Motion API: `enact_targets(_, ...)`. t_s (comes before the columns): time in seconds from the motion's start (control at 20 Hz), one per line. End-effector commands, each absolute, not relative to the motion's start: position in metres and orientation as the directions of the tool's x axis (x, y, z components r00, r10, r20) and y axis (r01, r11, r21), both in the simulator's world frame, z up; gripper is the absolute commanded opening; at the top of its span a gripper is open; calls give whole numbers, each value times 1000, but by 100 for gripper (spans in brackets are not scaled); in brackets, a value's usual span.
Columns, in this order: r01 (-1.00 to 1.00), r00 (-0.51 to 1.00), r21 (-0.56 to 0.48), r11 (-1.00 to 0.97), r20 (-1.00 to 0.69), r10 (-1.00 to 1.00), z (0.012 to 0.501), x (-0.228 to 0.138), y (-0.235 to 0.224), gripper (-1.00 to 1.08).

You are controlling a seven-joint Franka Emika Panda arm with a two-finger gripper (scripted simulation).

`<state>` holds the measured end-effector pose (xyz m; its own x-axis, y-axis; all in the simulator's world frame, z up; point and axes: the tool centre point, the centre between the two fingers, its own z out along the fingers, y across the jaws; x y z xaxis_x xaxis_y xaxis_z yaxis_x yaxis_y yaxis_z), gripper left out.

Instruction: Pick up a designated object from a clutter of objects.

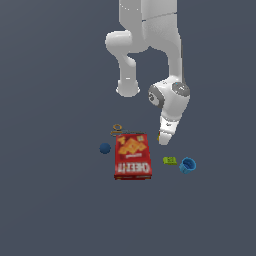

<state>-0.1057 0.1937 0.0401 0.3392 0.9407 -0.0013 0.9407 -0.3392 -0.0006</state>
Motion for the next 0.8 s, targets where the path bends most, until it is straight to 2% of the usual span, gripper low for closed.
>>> enact_targets(0.0, 941, 339, 1, -339, 0, 941, 47, -101, 194, -100)
enact_targets(0.35, 941, 338, -1, -338, 2, 941, 81, -80, 197, -100)
enact_targets(0.75, 942, 337, -4, -337, 4, 942, 143, -41, 202, -100)
